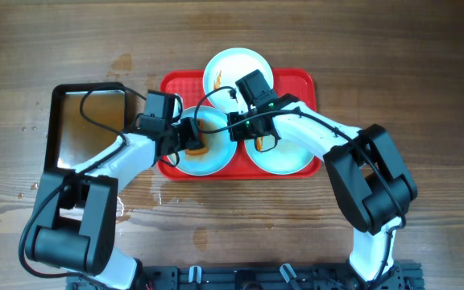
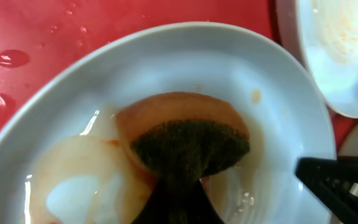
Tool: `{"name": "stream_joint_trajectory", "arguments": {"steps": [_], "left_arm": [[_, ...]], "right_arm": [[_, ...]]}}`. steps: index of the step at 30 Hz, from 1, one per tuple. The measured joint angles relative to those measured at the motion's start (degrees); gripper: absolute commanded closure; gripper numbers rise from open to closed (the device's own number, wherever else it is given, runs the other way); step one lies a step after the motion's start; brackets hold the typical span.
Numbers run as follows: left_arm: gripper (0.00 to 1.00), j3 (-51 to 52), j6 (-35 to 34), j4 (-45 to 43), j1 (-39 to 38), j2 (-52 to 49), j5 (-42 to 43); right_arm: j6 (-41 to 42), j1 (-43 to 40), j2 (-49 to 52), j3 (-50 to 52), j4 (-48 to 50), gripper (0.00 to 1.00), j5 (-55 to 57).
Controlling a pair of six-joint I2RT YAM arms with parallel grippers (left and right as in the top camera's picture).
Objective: Clean dirty plates on tray and stack at the side
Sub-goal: 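Scrub the lower-left plate with the sponge in the left gripper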
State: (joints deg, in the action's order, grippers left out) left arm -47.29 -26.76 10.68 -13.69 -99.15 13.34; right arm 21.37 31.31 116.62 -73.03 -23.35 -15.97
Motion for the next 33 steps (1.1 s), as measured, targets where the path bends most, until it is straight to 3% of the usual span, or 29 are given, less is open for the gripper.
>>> {"name": "stream_joint_trajectory", "arguments": {"steps": [10, 15, 18, 26, 33], "left_arm": [[0.96, 0.4, 0.2, 8.2, -0.9, 5.5, -21.0], [0.96, 0.9, 0.2, 9.9, -0.7, 11.3, -26.0], [0.96, 0.9, 0.2, 10.0, -0.7, 12.0, -24.3], [0.96, 0.9, -0.7, 8.7, -4.8, 10.8, -6.9], [0.96, 0.7, -1.4, 8.0, -5.5, 3.8, -7.5]], "right_arm": [[0.0, 0.3, 0.0, 0.0, 0.0, 0.96, -0.1], [0.0, 0.3, -0.1, 0.0, 0.0, 0.96, 0.0], [0.0, 0.2, -0.1, 0.0, 0.0, 0.96, 0.0], [0.0, 0.2, -0.1, 0.0, 0.0, 0.96, 0.0], [0.0, 0.2, -0.1, 0.0, 0.0, 0.96, 0.0]]}}
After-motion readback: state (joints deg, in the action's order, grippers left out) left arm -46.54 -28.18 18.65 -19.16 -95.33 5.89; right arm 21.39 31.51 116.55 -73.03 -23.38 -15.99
